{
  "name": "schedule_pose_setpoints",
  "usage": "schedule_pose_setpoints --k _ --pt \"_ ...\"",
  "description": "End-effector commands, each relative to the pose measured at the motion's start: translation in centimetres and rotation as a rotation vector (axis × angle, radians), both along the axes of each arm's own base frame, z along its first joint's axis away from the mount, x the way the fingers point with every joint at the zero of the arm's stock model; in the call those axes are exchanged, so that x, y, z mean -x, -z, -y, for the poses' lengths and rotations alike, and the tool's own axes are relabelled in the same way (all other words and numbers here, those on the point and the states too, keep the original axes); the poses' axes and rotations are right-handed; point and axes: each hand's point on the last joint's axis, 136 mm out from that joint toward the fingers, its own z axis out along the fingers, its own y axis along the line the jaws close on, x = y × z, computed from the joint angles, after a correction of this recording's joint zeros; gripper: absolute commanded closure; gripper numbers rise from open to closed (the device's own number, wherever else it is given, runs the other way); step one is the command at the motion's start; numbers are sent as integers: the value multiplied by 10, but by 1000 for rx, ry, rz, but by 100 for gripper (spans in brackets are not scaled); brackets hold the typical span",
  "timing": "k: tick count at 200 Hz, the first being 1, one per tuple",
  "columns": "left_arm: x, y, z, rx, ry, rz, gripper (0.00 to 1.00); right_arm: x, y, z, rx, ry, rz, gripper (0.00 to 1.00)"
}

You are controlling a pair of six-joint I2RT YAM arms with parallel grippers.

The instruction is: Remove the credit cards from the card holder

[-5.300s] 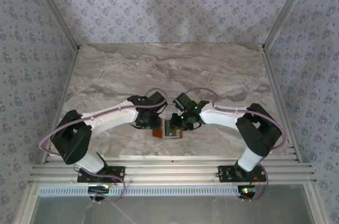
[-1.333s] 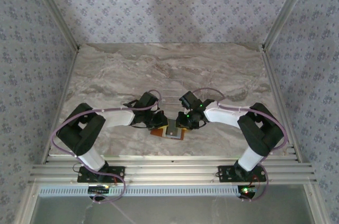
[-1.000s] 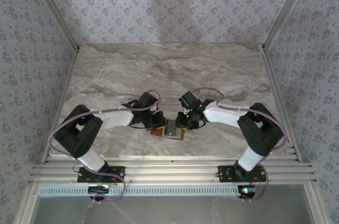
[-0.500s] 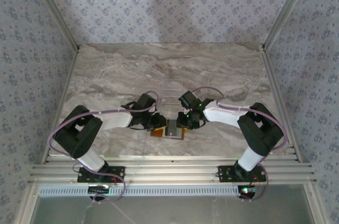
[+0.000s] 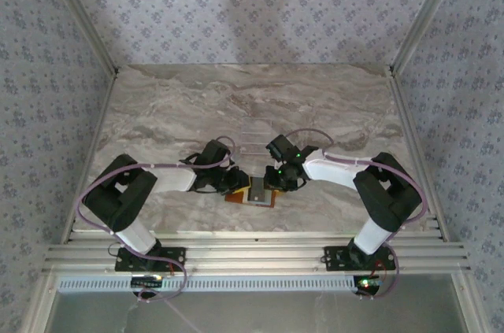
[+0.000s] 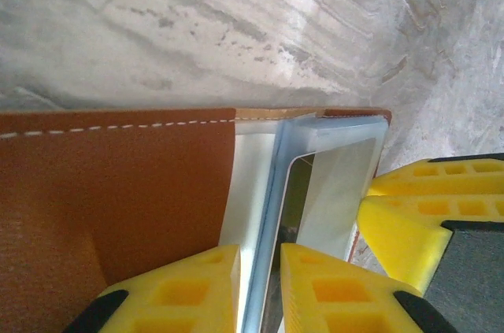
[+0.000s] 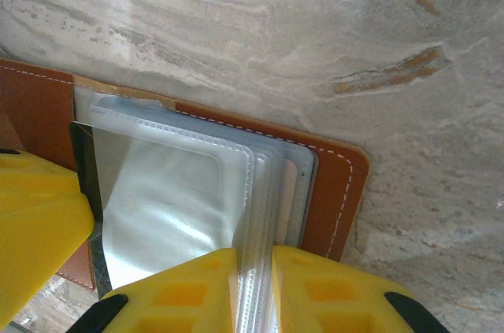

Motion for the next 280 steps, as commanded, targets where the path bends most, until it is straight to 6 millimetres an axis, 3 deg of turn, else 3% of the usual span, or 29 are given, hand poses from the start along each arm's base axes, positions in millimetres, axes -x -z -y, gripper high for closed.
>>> schedule_pose_setpoints --k 1,119,218,280 --pt "4 4 3 19 15 -23 79 7 17 16 83 9 -34 80" --pt "5 8 9 52 27 -46 85 8 19 13 80 6 -33 82" --pt "0 0 -32 -35 -46 -1 89 5 19 27 107 33 -30 80" --pt "-3 -6 -19 37 -22 -1 75 4 16 21 81 26 -27 78"
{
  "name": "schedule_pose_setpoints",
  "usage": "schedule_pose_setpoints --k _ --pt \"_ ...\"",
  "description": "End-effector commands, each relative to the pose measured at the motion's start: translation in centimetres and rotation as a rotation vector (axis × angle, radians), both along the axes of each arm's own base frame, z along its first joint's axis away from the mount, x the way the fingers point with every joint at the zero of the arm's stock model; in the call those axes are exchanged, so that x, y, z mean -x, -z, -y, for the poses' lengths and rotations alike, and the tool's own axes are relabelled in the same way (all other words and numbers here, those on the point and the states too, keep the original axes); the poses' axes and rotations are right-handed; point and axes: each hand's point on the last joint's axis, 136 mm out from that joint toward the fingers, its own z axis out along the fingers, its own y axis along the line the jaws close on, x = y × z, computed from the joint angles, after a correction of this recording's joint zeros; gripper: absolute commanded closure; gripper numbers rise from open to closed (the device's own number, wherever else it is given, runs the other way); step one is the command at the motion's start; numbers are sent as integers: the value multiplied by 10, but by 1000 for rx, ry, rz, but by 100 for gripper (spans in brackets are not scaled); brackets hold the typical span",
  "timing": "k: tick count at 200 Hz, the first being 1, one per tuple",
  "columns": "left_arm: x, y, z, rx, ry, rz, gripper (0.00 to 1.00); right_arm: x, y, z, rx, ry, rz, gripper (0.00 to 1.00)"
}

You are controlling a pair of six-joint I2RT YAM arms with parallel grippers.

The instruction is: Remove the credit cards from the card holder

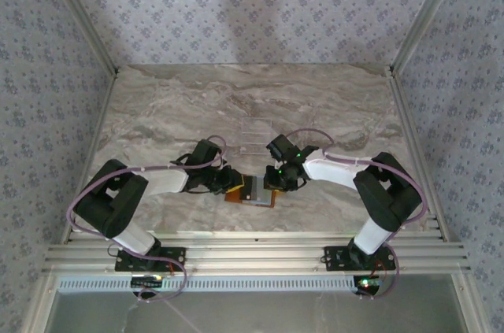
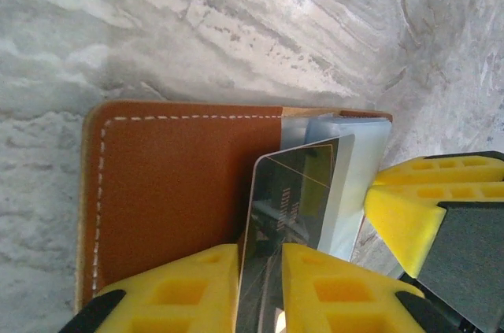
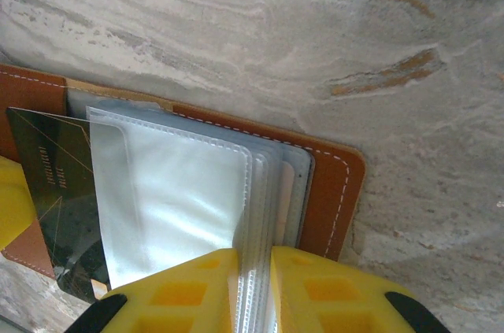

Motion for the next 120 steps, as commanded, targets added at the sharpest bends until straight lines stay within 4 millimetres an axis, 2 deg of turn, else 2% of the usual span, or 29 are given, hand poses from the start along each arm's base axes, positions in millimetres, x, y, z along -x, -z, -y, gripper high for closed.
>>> schedule_pose_setpoints --k 1,45,120 --pt "1 0 3 28 14 -7 76 6 16 19 81 18 -26 78" --pt "2 10 6 40 12 -37 74 7 16 16 75 14 -28 78" --pt "3 15 12 66 26 -52 74 7 16 13 70 12 -26 78"
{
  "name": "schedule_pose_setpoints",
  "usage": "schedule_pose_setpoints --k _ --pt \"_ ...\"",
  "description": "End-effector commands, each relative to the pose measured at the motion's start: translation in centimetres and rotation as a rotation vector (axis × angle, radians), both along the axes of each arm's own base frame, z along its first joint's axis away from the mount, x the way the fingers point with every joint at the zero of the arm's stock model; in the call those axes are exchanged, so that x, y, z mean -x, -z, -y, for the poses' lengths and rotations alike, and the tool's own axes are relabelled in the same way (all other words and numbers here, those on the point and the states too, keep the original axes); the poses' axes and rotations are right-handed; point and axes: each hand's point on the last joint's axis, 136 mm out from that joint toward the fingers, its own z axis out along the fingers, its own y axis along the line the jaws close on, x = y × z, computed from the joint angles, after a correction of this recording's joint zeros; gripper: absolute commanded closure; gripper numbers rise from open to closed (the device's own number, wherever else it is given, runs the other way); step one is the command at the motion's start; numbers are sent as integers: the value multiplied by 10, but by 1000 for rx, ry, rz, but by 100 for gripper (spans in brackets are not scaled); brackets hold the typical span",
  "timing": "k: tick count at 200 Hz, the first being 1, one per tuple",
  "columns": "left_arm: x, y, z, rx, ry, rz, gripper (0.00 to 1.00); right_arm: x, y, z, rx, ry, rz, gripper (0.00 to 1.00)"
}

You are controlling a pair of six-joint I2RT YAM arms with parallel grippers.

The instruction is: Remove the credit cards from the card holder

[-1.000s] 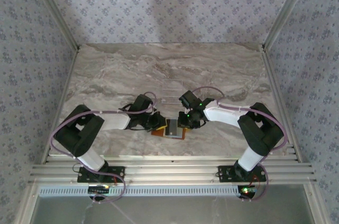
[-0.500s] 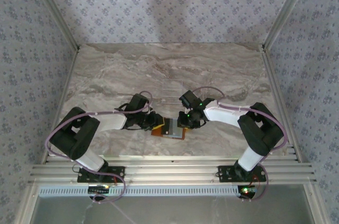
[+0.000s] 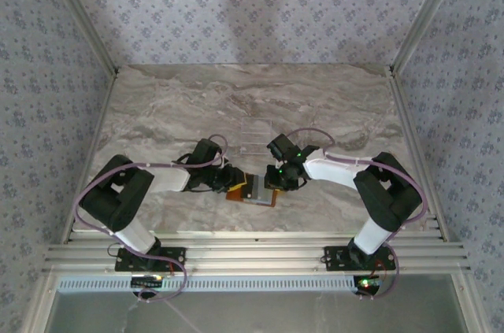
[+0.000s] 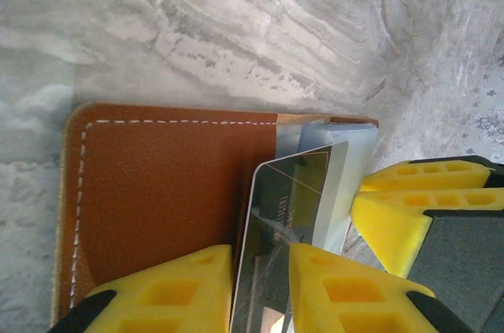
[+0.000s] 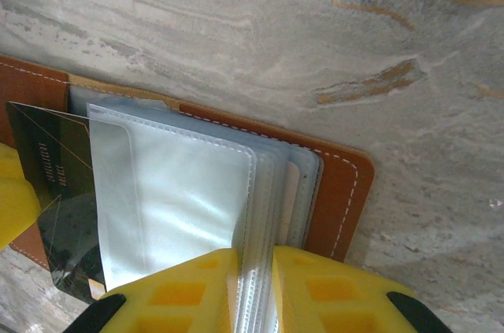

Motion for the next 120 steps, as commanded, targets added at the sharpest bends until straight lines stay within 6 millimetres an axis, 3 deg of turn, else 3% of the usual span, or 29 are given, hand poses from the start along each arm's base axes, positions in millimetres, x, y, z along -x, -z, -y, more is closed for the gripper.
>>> schedule_pose_setpoints --k 1,66,120 --pt "9 12 3 2 23 -45 74 8 15 12 64 8 -30 78" --pt "8 2 2 -10 29 5 87 8 14 14 68 10 -26 79" --pt "3 -17 -14 -41 18 82 91 7 12 21 85 16 -15 79"
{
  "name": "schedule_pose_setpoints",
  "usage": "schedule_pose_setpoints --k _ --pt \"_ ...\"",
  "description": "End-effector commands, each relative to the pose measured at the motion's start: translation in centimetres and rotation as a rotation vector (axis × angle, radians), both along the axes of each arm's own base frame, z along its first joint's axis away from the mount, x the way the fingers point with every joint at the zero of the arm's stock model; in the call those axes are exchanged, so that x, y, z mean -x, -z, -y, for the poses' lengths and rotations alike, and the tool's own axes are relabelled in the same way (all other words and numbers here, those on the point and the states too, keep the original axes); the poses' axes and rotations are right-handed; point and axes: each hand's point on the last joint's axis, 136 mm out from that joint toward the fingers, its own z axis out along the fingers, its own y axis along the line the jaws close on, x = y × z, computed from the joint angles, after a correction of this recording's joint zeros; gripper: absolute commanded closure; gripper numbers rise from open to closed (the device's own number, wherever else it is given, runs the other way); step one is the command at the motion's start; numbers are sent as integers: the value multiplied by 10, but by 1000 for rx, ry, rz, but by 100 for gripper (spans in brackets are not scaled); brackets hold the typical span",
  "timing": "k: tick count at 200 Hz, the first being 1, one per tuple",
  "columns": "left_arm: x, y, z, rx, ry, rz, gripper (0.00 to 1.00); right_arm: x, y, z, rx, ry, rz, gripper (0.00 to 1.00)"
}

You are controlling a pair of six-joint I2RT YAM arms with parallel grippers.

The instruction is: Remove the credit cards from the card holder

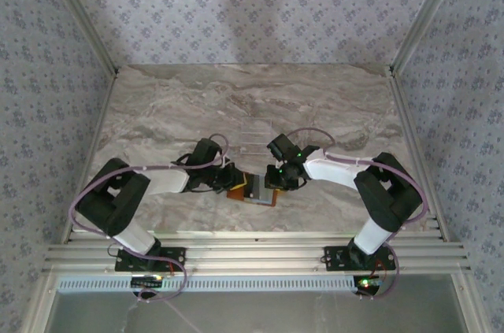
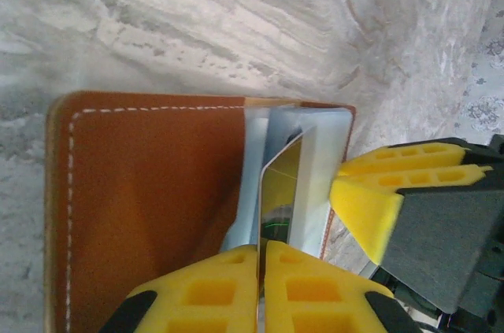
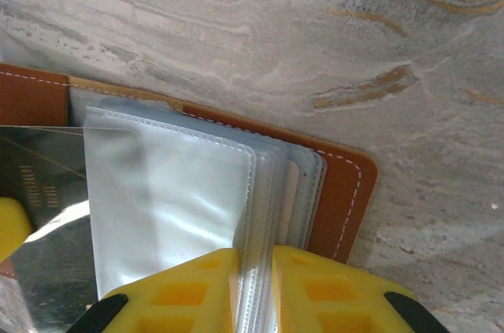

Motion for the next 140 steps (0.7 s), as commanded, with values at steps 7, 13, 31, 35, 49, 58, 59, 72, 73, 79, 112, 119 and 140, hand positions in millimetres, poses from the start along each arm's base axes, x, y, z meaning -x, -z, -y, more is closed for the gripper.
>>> schedule_pose_setpoints --k 7,13,31,35,49,58,59,72,73,79,112,119,140 --pt "1 -6 -17 -45 -4 38 91 8 12 21 79 15 -23 79" --pt "1 -8 -19 -47 -3 42 91 8 11 22 79 16 -22 79" --pt "1 -14 -24 -44 -1 62 94 7 8 22 73 20 -16 79" --pt "1 -16 -26 -42 -2 66 94 6 7 22 71 19 -12 79" --pt "-1 -22 -30 -42 -3 88 94 5 3 21 63 16 -2 79" --pt "-1 -27 -33 -41 0 104 94 4 -1 21 59 16 6 78" --pt "-1 -27 -33 -41 1 107 94 4 -1 21 58 17 8 78" --pt "-1 -35 -36 -39 13 143 95 3 -7 20 48 14 21 78" --pt "-1 -36 -36 -39 15 146 95 3 -8 20 47 14 22 77" --pt "-1 -40 -37 -38 24 165 95 3 -11 20 42 11 29 77" --pt "1 -62 -40 -85 126 264 96 -2 -28 20 21 -15 76 76" --pt "1 -66 -41 -107 153 284 96 -2 -31 19 15 -27 86 75" --pt "-2 -80 -43 -164 240 354 98 -2 -38 18 9 -70 109 74"
